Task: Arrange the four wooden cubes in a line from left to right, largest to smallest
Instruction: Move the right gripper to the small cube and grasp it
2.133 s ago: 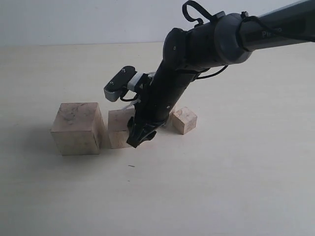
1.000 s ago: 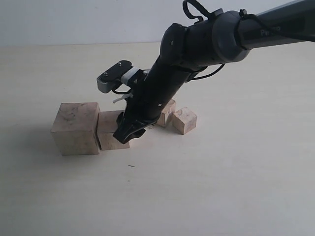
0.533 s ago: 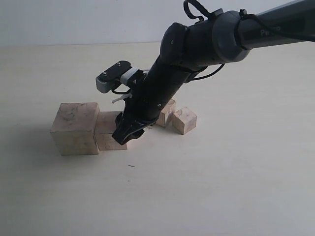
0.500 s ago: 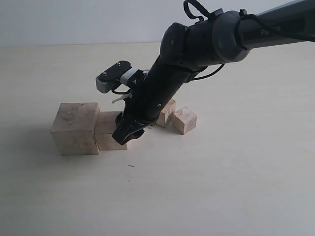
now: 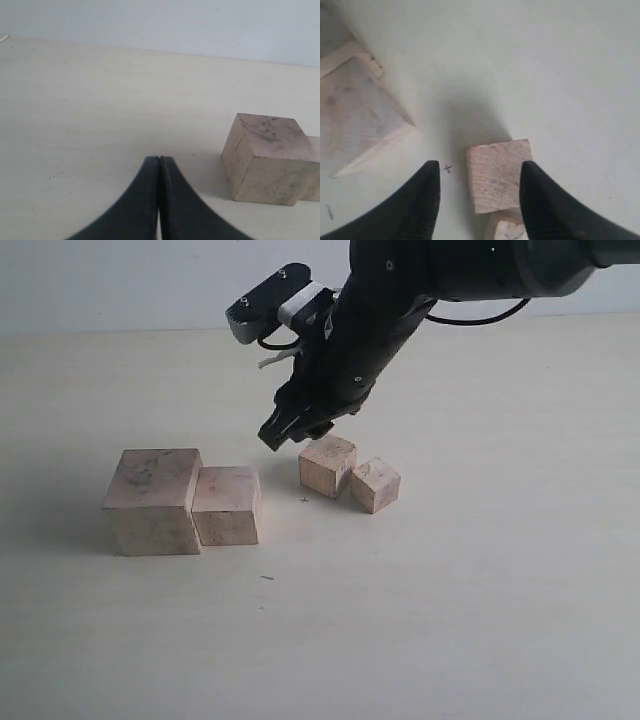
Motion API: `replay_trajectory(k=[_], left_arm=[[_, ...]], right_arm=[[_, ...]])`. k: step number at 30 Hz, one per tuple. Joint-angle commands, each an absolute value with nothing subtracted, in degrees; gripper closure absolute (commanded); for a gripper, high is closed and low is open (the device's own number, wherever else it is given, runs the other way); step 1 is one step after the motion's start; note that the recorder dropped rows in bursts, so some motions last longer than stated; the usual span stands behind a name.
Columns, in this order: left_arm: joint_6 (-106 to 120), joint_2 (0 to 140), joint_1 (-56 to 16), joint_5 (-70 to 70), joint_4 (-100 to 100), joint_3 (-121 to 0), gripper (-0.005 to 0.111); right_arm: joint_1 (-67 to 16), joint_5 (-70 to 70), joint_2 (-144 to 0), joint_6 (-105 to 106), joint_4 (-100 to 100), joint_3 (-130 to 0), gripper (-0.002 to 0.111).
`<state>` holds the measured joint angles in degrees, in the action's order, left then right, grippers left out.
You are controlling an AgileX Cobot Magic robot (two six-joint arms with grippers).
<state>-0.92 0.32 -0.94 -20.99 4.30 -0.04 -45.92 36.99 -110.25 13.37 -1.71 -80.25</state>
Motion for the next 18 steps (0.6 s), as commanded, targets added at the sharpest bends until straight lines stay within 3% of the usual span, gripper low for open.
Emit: replay_trajectory(k=[1, 8, 14, 18], left_arm=[[-1.1, 0.0, -1.29, -20.52, 4.14, 0.0, 0.107], [-1.1, 0.0, -1.29, -20.52, 4.14, 0.0, 0.107], [-1.1, 0.0, -1.29, -20.52, 4.14, 0.0, 0.107], [-1.1, 0.0, -1.29, -20.52, 4.14, 0.0, 0.107]], right_arm=[[-46.01, 35.33, -111.46, 10.13, 7.2, -79.68, 0.06], [-46.01, 35.1, -115.28, 13.68, 9.59, -79.68, 0.057], [-46.01, 34.02, -117.31, 13.69, 9.44, -79.68, 0.041], [-46.01, 33.05, -117.41, 13.45, 9.44, -79.68, 0.037]])
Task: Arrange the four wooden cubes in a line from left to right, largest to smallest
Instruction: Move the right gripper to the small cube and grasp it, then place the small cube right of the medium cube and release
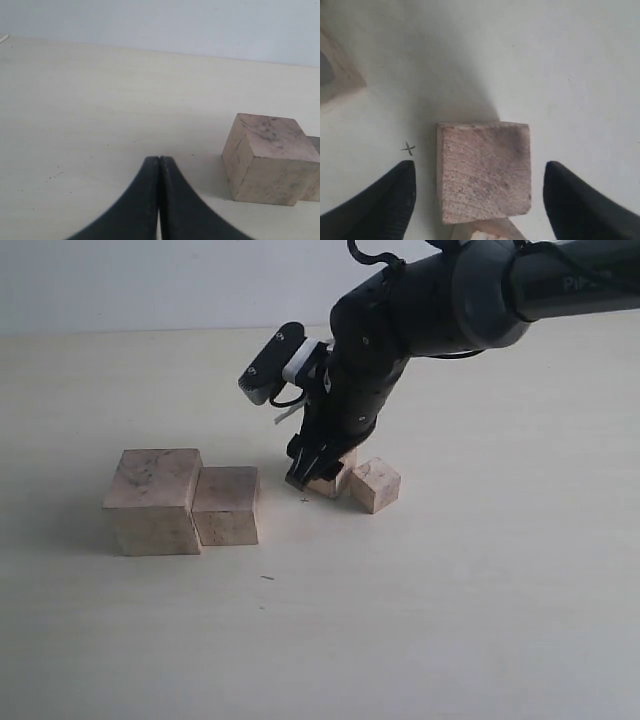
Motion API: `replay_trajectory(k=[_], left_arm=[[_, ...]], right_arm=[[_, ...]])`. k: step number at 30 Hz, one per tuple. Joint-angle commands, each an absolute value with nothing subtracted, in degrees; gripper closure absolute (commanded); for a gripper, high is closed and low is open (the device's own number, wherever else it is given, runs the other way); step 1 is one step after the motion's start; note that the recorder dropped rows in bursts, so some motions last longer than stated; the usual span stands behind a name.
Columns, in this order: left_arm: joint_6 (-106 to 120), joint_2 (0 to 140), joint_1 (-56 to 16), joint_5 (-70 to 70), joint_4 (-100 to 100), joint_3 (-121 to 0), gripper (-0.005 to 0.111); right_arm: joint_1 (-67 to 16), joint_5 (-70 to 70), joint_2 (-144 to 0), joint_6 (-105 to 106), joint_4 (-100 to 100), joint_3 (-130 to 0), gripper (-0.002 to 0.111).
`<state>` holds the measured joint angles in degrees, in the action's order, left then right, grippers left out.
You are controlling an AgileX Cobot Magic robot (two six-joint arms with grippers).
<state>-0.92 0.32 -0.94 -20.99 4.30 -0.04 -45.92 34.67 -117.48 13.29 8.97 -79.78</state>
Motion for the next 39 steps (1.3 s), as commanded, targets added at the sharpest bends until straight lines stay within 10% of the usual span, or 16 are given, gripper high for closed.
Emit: replay_trajectory(k=[1, 18, 29, 39], left_arm=[[-1.1, 0.0, -1.29, -20.52, 4.14, 0.0, 0.107], [-1.1, 0.0, -1.29, -20.52, 4.14, 0.0, 0.107], [-1.1, 0.0, -1.29, -20.52, 4.14, 0.0, 0.107], [-1.1, 0.0, -1.29, -20.52, 4.14, 0.0, 0.107]], right_arm=[[-46.01, 32.79, -117.56, 13.45, 9.63, -79.68, 0.037], [-43.15, 30.75, -121.63, 10.86, 12.06, -79.68, 0.041], [-42.97, 31.77, -122.08, 13.77, 7.74, -79.68, 0.108], [-43.33, 41.22, -119.01, 41.74, -6.78, -79.68, 0.108]])
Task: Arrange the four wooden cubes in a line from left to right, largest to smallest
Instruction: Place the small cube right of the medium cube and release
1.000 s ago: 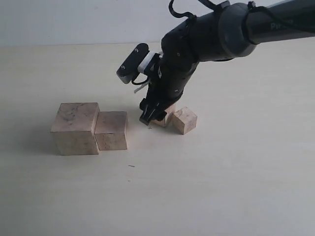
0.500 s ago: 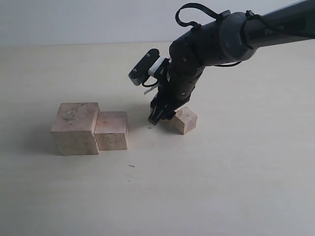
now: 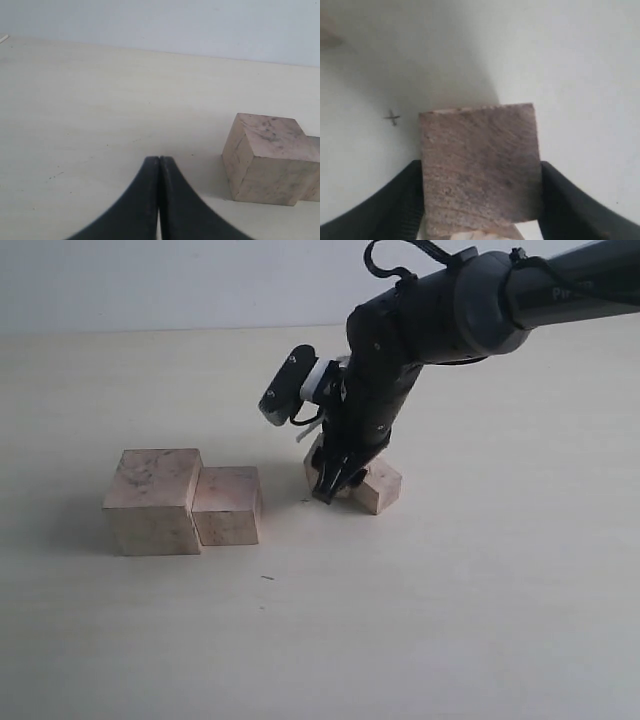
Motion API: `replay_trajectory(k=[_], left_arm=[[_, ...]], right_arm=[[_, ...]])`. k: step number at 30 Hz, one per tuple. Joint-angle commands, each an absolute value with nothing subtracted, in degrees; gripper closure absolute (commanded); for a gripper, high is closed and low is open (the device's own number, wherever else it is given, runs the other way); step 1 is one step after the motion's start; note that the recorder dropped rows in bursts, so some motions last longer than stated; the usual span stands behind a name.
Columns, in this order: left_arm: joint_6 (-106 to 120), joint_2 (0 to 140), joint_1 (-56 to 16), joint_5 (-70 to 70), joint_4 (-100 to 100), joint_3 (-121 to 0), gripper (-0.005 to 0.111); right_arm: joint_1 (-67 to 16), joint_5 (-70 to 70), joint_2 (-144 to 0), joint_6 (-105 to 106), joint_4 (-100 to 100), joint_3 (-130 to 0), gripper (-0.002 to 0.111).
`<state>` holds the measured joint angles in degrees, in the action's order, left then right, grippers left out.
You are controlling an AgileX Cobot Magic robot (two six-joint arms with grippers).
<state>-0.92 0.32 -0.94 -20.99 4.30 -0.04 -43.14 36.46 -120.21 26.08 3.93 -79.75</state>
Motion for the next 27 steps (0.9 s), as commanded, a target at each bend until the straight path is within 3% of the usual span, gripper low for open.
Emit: replay_trajectory(k=[1, 6, 27], left_arm=[[-1.1, 0.0, -1.29, -20.52, 4.14, 0.0, 0.107], [-1.1, 0.0, -1.29, -20.52, 4.14, 0.0, 0.107], [-1.1, 0.0, -1.29, -20.52, 4.14, 0.0, 0.107]], right_arm=[[-43.33, 42.51, -119.01, 45.56, -10.25, -79.68, 0.108], [-43.33, 45.27, -119.01, 60.55, -22.51, -79.68, 0.108], [-43.33, 41.79, -124.63, 66.78, -21.67, -79.68, 0.108]])
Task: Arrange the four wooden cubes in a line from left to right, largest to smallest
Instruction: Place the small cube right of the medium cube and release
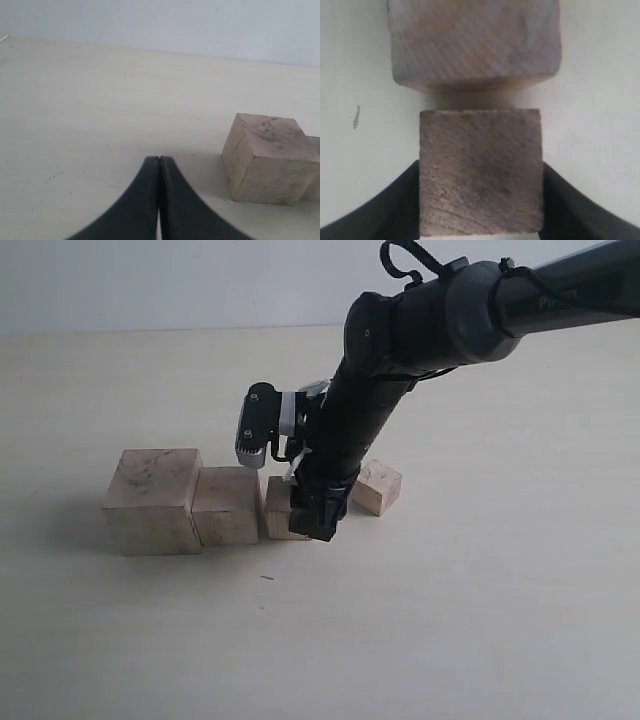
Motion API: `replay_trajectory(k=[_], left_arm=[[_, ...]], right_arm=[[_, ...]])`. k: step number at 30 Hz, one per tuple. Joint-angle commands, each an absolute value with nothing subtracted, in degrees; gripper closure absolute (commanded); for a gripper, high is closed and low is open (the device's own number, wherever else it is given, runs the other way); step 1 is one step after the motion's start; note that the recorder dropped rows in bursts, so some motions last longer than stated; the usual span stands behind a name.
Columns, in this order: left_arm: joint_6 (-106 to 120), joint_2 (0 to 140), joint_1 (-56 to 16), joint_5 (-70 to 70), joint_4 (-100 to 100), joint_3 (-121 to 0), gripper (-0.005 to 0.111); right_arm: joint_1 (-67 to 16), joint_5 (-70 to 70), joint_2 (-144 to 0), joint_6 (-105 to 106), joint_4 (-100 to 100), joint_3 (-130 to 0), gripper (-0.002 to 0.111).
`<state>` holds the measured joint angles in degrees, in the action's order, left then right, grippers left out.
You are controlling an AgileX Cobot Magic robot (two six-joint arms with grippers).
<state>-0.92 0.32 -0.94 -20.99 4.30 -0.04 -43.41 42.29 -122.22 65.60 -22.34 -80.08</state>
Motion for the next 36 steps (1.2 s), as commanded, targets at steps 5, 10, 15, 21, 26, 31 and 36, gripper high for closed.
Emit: replay_trajectory(k=[5, 10, 15, 21, 26, 31, 36], left_arm=[[-1.1, 0.0, -1.29, -20.52, 4.14, 0.0, 0.107], [-1.1, 0.0, -1.29, -20.52, 4.14, 0.0, 0.107], [-1.1, 0.0, -1.29, -20.52, 4.14, 0.0, 0.107], [-1.1, 0.0, -1.29, -20.52, 4.14, 0.0, 0.107], [-1.1, 0.0, -1.29, -20.52, 4.14, 0.0, 0.107], [-1.1, 0.0, -1.29, -20.52, 4.14, 0.0, 0.107], [-1.1, 0.0, -1.29, -20.52, 4.14, 0.0, 0.107]], right_arm=[[-43.33, 41.28, -124.73, 66.94, -21.67, -79.68, 0.108], [-43.33, 40.31, -124.73, 67.93, -22.07, -79.68, 0.108], [-43.33, 40.19, -124.73, 70.87, -23.87, -79.68, 0.108], [-43.33, 40.19, -124.73, 76.99, -28.41, -79.68, 0.108], [-43.33, 39.39, -124.73, 76.89, -28.29, -79.68, 0.108], [-43.33, 39.01, -124.73, 76.89, -28.29, -79.68, 0.108], [-43.33, 39.22, -124.73, 76.47, -28.29, -79.68, 0.106]])
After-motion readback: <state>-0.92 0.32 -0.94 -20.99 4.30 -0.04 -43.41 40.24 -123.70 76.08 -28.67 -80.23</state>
